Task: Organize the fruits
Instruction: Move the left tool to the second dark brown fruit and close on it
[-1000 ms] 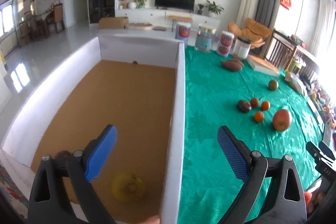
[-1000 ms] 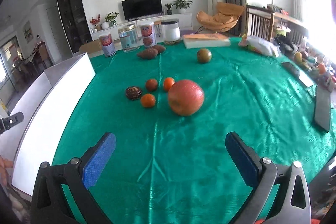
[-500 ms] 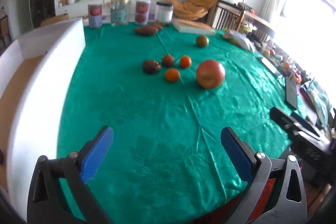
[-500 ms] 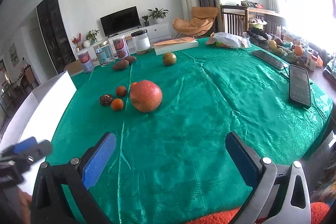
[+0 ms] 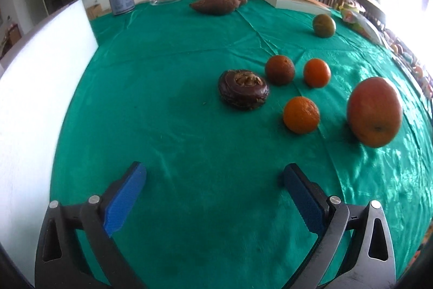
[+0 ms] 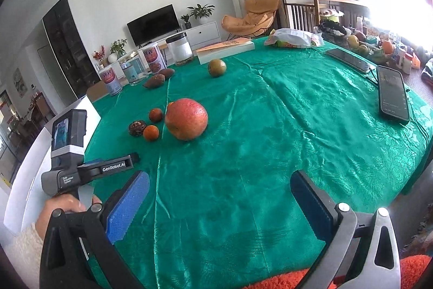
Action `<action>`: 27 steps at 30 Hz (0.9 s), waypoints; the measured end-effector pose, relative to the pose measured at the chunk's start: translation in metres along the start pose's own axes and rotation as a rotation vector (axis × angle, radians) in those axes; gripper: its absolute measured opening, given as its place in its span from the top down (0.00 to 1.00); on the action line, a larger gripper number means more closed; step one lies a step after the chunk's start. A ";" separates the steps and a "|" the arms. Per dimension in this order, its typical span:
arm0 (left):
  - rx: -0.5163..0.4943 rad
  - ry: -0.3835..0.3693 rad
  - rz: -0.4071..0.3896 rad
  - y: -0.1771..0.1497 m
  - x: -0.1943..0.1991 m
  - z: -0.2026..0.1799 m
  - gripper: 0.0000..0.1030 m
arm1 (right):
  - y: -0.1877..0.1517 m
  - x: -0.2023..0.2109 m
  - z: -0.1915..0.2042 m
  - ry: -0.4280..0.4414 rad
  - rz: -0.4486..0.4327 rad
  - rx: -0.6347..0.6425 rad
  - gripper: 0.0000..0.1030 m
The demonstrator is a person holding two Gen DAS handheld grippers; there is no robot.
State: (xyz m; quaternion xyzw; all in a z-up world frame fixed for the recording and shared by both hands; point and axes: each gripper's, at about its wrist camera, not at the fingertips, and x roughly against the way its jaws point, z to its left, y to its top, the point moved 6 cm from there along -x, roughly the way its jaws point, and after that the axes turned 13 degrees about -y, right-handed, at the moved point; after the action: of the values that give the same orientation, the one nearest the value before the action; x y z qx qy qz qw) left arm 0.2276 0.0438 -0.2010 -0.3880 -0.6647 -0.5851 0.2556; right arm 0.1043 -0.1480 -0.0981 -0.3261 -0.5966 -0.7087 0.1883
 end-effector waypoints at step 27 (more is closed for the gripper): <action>-0.075 -0.023 0.023 -0.012 0.023 0.004 0.54 | -0.002 -0.006 -0.002 -0.001 0.024 -0.013 0.00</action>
State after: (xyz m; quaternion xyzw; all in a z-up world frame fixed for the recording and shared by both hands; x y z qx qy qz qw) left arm 0.2054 0.0523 -0.1905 -0.4115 -0.6406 -0.6023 0.2398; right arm 0.1071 -0.1504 -0.1035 -0.3350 -0.5881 -0.7100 0.1944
